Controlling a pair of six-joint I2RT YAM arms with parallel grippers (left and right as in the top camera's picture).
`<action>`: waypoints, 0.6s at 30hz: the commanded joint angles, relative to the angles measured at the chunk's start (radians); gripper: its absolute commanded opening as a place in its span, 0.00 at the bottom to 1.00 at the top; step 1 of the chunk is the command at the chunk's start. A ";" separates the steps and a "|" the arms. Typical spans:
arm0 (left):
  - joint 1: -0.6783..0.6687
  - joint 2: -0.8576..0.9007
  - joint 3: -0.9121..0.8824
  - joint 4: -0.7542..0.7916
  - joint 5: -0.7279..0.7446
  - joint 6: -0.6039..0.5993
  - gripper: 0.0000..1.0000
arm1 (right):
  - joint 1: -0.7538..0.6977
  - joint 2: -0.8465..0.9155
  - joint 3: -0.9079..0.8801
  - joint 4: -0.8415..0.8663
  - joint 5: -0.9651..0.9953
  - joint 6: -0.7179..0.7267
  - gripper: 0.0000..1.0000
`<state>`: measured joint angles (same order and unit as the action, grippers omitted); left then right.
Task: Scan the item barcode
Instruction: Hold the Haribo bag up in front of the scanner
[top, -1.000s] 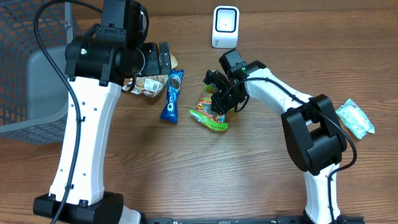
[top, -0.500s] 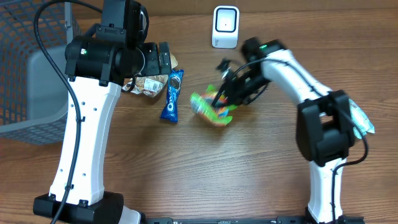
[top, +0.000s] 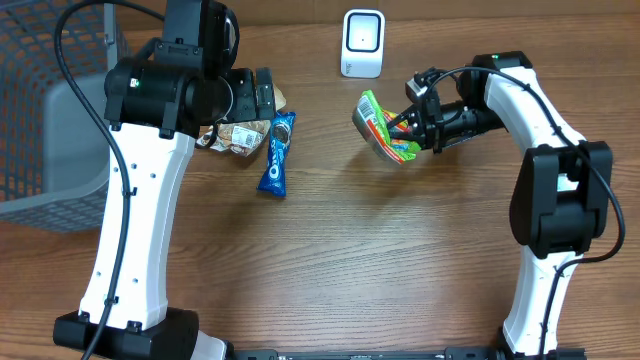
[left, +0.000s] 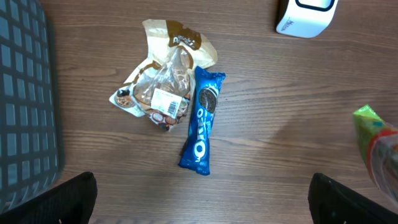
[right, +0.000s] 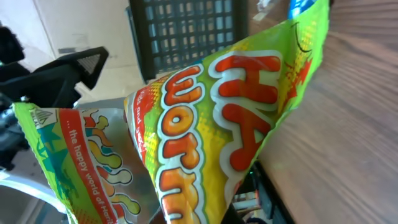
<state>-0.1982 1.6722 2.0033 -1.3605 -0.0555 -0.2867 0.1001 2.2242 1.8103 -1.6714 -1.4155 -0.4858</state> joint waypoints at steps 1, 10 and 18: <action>0.002 0.008 0.001 0.003 0.004 -0.009 1.00 | 0.005 -0.097 0.079 -0.024 -0.105 -0.090 0.03; 0.002 0.008 0.001 0.003 0.004 -0.009 1.00 | 0.005 -0.209 0.246 -0.022 -0.101 -0.011 0.03; 0.002 0.008 0.001 0.004 0.004 -0.009 1.00 | 0.005 -0.212 0.267 0.024 -0.084 -0.008 0.04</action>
<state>-0.1982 1.6722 2.0033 -1.3609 -0.0559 -0.2867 0.1059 2.0209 2.0590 -1.6688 -1.4498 -0.4942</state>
